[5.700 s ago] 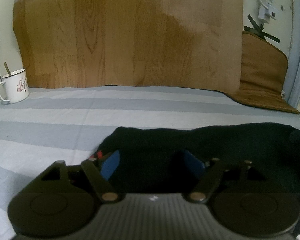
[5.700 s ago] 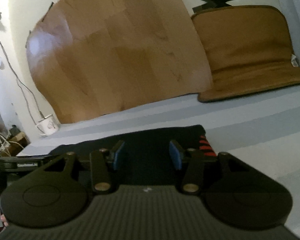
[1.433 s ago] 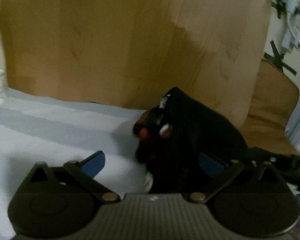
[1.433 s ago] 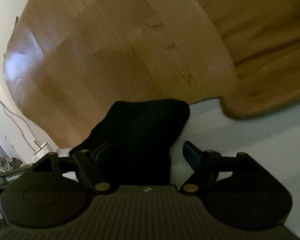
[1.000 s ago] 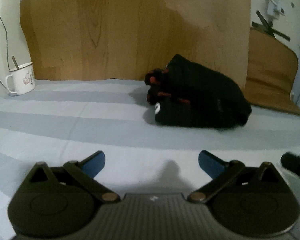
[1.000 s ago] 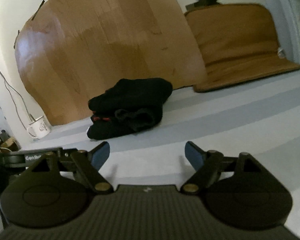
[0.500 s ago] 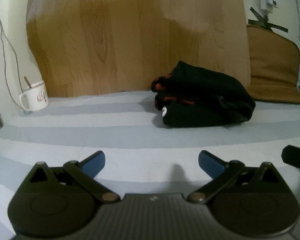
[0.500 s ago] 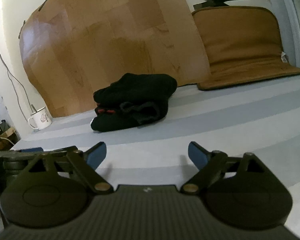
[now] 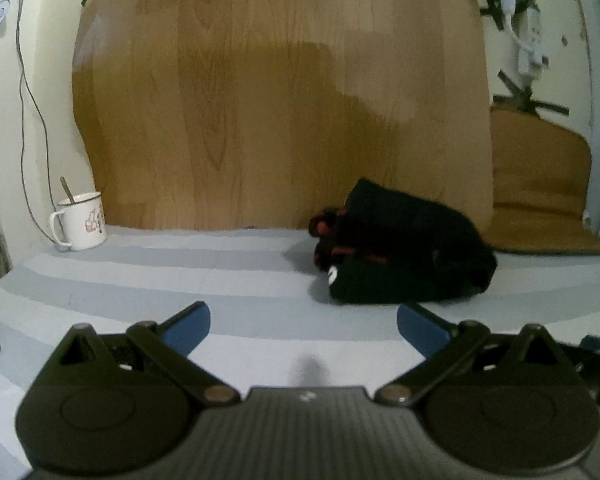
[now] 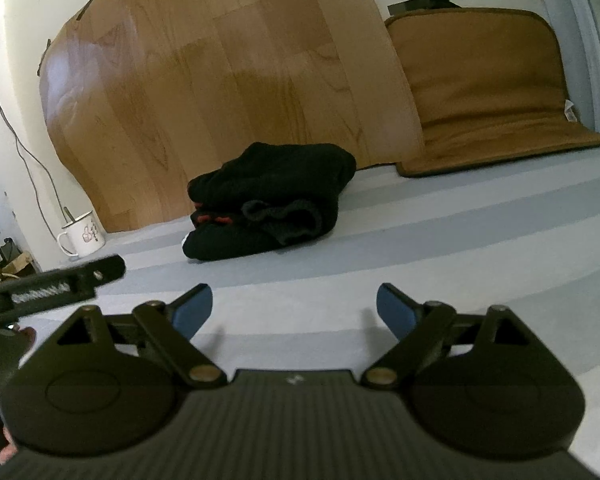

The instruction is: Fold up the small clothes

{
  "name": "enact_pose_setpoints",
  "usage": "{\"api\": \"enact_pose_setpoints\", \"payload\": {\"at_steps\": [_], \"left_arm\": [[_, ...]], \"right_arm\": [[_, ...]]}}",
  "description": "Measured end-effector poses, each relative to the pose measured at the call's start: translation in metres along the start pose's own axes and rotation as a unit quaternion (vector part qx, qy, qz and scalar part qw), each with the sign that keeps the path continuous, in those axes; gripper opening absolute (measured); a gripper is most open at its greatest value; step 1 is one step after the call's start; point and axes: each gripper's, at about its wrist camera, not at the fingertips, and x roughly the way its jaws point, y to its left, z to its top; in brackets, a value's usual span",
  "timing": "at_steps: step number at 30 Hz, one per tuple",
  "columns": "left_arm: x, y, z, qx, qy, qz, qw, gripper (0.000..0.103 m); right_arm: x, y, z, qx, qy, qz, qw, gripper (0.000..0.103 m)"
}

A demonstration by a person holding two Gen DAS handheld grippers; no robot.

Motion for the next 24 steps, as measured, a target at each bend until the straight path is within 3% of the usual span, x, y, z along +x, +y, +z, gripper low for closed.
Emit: {"api": "enact_pose_setpoints", "payload": {"at_steps": [7, 10, 15, 24], "left_arm": [[-0.012, 0.008, 0.004, -0.034, 0.002, -0.042, 0.9985, 0.103], [-0.010, 0.004, 0.006, -0.026, 0.027, -0.024, 0.9990, 0.103], [-0.013, 0.000, 0.007, -0.004, 0.031, 0.011, 0.9995, 0.103], [-0.014, 0.008, 0.009, -0.018, 0.040, 0.013, 0.9989, 0.103]], "right_arm": [[0.000, -0.001, 0.001, -0.001, 0.003, 0.003, 1.000, 0.091], [0.000, -0.002, 0.001, -0.001, 0.004, 0.004, 1.000, 0.091], [0.000, -0.002, 0.001, -0.001, 0.003, 0.004, 1.000, 0.091], [0.001, -0.004, 0.000, 0.000, 0.003, 0.006, 1.000, 0.091]]}}
